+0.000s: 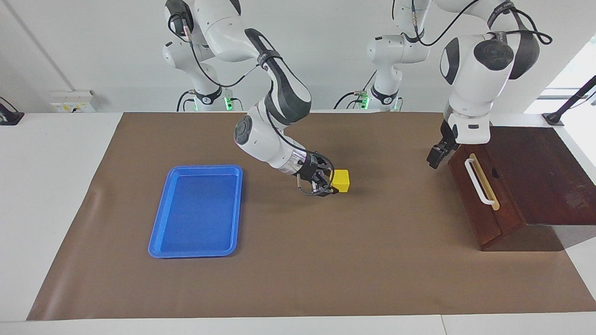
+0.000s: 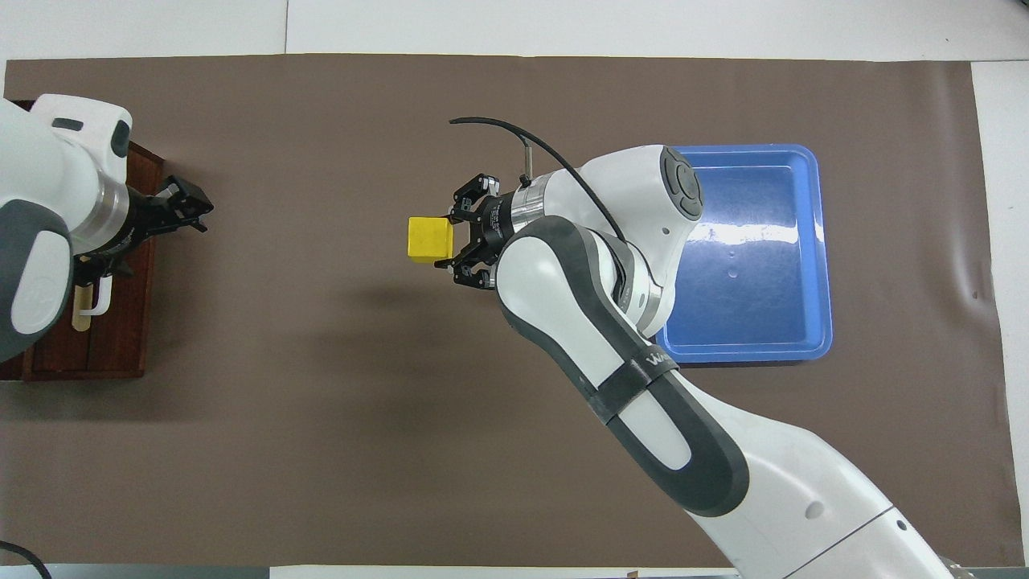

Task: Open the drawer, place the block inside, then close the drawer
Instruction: 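Pull the drawer open with the left gripper while the right gripper holds the block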

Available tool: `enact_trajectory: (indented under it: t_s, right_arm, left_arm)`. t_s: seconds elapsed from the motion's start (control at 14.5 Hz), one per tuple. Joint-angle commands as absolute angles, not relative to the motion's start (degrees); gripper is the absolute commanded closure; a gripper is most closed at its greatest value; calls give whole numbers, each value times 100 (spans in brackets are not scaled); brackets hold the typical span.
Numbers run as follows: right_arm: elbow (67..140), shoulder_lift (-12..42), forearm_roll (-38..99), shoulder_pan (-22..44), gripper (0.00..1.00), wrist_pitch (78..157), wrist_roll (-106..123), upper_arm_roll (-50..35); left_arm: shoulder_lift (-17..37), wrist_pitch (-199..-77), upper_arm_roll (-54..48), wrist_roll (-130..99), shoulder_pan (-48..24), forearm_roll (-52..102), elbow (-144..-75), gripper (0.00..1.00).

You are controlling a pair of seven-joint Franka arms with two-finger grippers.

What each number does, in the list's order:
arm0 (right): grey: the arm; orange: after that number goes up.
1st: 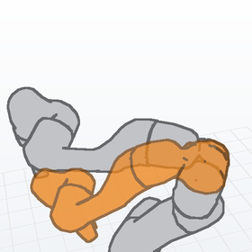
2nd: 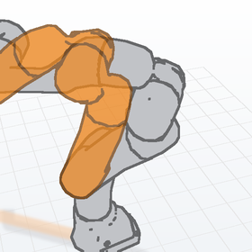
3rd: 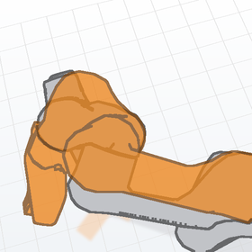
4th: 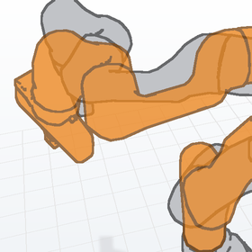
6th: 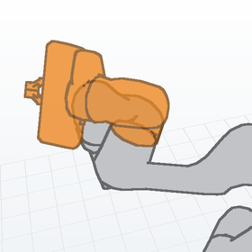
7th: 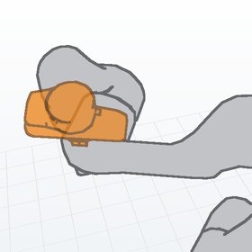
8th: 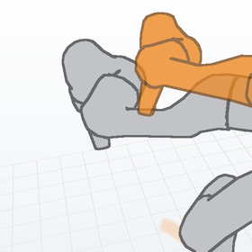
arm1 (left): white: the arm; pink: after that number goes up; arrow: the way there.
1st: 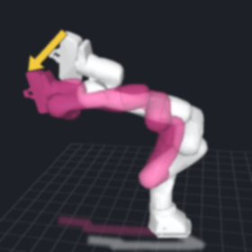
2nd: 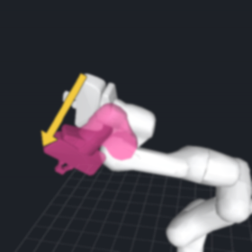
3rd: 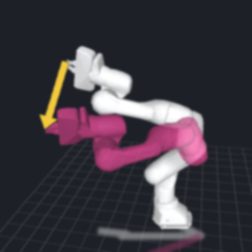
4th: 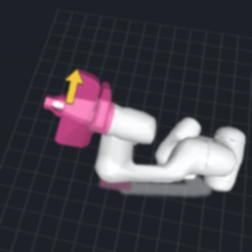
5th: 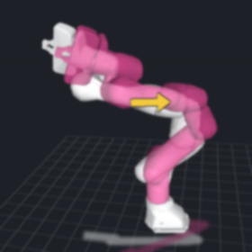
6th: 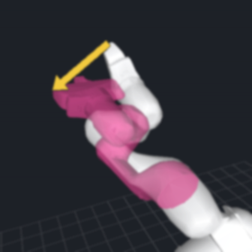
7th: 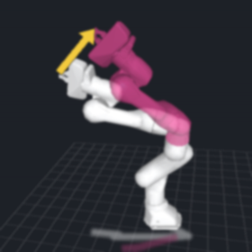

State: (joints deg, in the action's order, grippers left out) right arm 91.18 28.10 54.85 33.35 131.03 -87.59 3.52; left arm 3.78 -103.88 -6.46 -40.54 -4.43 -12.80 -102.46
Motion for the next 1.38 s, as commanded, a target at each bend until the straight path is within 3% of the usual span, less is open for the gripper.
enact_trajectory:
  t_s: [0.0,0.21,0.62,0.83,1.31]
  right_arm:
    - [8982,2892,5449,3322,100,13096,-8754,343]
    - [9017,2900,5458,3340,100,13315,-8780,343]
    - [9026,2900,5458,3445,100,13421,-8824,343]
    - [9035,2900,5458,3437,100,13421,-8824,343]
    - [9053,2900,5458,3463,100,13438,-8824,343]
  left_arm:
    - [553,-10817,-598,-2714,-519,-1896,-10475,0]
    - [729,-11538,-598,-1585,-257,-2889,-10766,0]
    - [852,-12418,-598,-440,316,-3357,-11153,0]
    - [835,-12638,-598,-457,308,-3357,-11460,0]
    - [1116,-12867,-606,-815,2,-3331,-11400,0]
